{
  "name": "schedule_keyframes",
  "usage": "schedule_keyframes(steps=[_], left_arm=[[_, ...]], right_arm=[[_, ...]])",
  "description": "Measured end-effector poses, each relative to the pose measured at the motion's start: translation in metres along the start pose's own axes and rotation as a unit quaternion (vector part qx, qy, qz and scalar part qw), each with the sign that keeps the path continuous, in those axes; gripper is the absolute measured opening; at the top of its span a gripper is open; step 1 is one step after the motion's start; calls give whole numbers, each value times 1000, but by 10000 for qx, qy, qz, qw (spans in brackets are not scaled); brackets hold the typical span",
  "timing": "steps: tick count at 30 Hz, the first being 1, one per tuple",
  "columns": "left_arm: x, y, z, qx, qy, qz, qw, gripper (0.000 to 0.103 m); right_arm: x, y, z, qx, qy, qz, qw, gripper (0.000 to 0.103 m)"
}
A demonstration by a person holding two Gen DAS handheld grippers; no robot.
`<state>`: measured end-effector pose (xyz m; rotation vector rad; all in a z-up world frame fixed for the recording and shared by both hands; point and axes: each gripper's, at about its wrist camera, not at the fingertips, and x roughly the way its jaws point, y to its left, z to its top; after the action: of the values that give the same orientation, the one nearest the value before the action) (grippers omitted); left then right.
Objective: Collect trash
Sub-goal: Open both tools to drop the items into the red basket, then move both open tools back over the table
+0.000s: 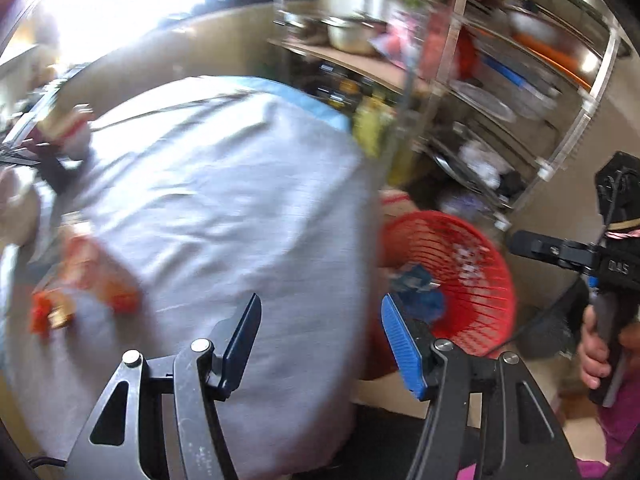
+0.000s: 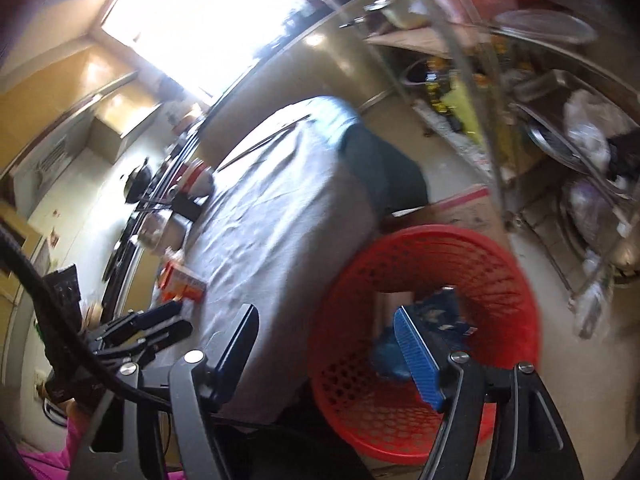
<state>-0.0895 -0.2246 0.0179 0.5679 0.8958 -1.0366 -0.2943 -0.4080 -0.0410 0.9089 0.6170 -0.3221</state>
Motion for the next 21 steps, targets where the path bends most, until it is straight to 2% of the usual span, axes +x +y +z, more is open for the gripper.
schedule_keyframes(steps=[4,10,15,21], left_arm=[[-27,39,-13,-375,-250,612,9971,65],[-63,97,-36,-947,-516,1506,9827,67],[-81,132,-53,-1318,-601,1784,9732,68],[-86,144,-62,-1404,-690,1942,9684,68]], right_arm=[[19,38,3,-374,134,242,9989,74],[48,106,4,-975,338,619,9927,74],[68,151,-5,-1265,455,904,9868,74],[90,192,-22,-1568,737,1047,9793,74]])
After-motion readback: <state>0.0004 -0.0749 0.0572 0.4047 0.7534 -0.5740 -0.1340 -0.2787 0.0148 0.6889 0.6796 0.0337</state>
